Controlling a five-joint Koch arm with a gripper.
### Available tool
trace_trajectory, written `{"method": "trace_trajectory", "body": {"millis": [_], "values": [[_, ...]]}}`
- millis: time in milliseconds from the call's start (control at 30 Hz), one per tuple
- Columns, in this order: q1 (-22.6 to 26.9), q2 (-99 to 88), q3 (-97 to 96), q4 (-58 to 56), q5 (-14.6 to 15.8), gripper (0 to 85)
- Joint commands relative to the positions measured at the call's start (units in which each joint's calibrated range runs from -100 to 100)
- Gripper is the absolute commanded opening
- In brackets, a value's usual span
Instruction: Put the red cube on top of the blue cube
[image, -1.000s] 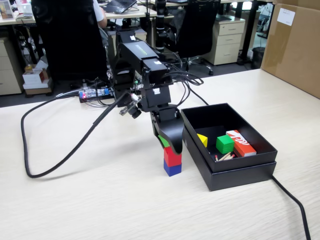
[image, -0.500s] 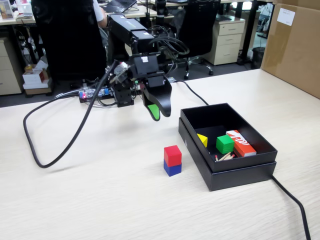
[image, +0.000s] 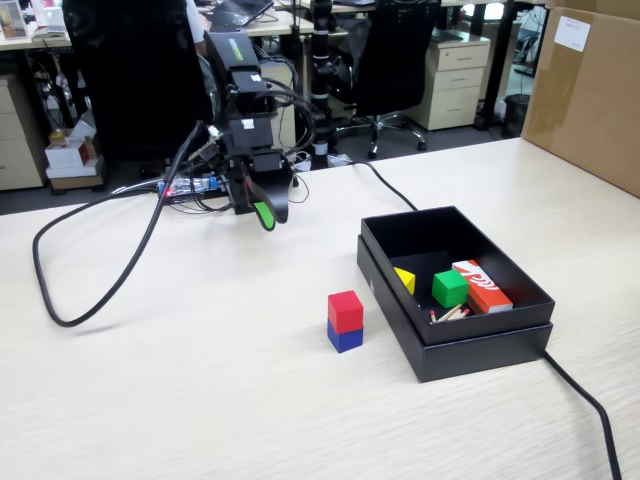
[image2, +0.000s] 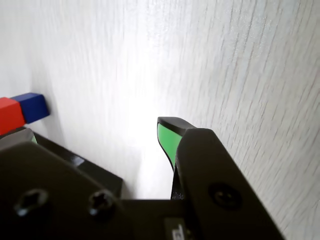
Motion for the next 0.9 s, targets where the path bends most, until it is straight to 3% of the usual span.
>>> {"method": "trace_trajectory", "body": {"millis": [0, 533, 867], "values": [[-0.44, -6.02, -2.84, 5.17, -0.24, 49.3], [0.29, -8.43, -34.02, 41.11, -1.03, 48.8], [0.59, -9.80, -40.28, 41.45, -1.07, 48.8]]}}
